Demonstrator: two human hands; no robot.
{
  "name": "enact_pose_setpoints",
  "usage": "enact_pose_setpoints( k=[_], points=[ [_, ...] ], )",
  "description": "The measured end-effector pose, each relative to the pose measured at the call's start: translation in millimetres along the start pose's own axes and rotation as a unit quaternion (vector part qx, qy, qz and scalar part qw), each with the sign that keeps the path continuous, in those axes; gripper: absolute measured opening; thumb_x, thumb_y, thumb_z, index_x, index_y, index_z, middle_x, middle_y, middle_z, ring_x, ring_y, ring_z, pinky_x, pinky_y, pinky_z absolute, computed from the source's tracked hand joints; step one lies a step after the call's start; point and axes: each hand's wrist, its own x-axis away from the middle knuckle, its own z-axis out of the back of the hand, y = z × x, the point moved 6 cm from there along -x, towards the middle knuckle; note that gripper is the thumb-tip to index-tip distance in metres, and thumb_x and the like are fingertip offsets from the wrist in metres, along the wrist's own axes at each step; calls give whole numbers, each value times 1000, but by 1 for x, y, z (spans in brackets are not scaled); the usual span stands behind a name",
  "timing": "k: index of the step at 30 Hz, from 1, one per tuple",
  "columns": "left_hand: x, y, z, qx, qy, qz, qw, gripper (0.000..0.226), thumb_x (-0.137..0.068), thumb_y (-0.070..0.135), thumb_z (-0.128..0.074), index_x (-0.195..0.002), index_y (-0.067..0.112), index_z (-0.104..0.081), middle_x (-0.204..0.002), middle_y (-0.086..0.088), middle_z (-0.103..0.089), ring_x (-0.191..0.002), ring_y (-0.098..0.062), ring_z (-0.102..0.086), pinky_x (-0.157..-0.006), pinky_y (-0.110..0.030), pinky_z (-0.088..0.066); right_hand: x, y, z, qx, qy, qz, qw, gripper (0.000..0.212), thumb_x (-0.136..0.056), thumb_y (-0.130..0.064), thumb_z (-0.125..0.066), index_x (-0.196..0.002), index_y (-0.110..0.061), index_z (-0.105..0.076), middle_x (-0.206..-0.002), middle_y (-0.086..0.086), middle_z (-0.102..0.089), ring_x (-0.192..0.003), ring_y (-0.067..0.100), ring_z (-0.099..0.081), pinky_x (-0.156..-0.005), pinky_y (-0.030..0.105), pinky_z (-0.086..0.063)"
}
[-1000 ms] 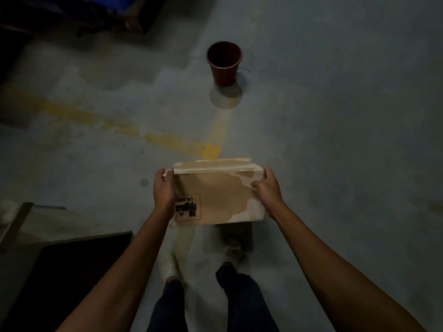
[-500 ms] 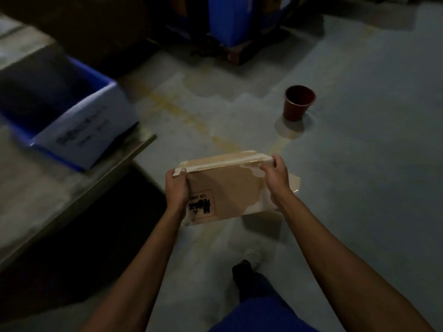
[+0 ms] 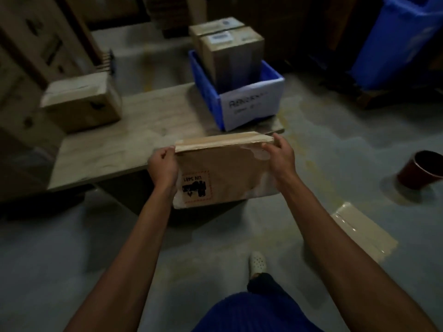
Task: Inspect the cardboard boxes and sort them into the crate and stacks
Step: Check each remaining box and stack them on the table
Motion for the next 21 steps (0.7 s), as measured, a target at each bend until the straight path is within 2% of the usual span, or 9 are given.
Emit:
enact_pose_setpoints(
  k=[5, 6, 9, 10, 12, 14, 17, 21],
  points=[
    [-49, 6, 69, 42, 85, 12, 995, 19, -97, 19, -61, -110, 17, -74, -108, 4, -70, -101, -10, -62, -90, -22, -50, 4, -18, -90, 1, -94, 1, 996, 42, -92, -16, -66, -134, -20, -61, -123, -2, -66, -110, 14, -62, -82, 25, -51],
    [-60, 6, 76, 60, 93, 11, 994, 19, -97, 16, -61, -110, 16, -74, -110, 4, -70, -103, -10, -62, -90, -19, -50, 0, -19, -104, 1, -108, 1, 994, 42, -92, -17, -66, -134, -20, -62, -123, -1, -67, -111, 15, -63, -82, 26, -52],
    [-92, 2, 89, 99, 111, 5, 989, 22, -96, 10, -60, -113, 14, -74, -112, 4, -69, -105, -8, -61, -77, -9, -49, -22, -22, -145, 10, -150, 1, 989, 47, -93, -20, -65, -139, -20, -58, -132, 1, -62, -118, 18, -59, -94, 34, -52],
    [-104, -3, 90, 113, 112, 11, 987, 22, -96, 9, -60, -112, 14, -74, -113, 4, -69, -107, -9, -62, -80, -11, -50, -30, -21, -158, 13, -158, -5, 987, 49, -93, -21, -64, -141, -21, -57, -135, 2, -60, -120, 19, -57, -98, 38, -51],
    [-132, -20, 90, 153, 102, 35, 982, 22, -94, 6, -62, -108, 16, -75, -118, 0, -69, -114, -13, -62, -96, -24, -52, -50, -18, -182, 16, -172, -22, 985, 50, -92, -22, -62, -142, -21, -55, -139, 3, -57, -123, 20, -56, -103, 44, -49],
    [-159, -37, 86, 183, 86, 64, 977, 24, -94, 3, -61, -107, 17, -75, -123, -2, -67, -118, -17, -61, -104, -34, -50, -73, -13, -206, 19, -187, -38, 981, 49, -93, -22, -61, -142, -22, -55, -140, 3, -56, -123, 19, -55, -105, 48, -48],
    [-197, -53, 74, 178, 72, 91, 977, 31, -96, -1, -57, -125, 5, -67, -130, -5, -62, -112, -16, -61, -105, -40, -49, -105, -1, -234, 16, -208, -73, 975, 45, -98, -19, -57, -143, -22, -54, -136, 1, -60, -118, 18, -59, -102, 48, -51],
    [-239, -79, 65, 138, 62, 118, 981, 33, -98, 2, -57, -130, 6, -64, -141, -9, -56, -123, -23, -58, -103, -44, -51, -133, 17, -261, 45, -257, -101, 960, 42, -98, -17, -58, -139, -21, -57, -130, -1, -66, -116, 20, -64, -98, 47, -55]
  ],
)
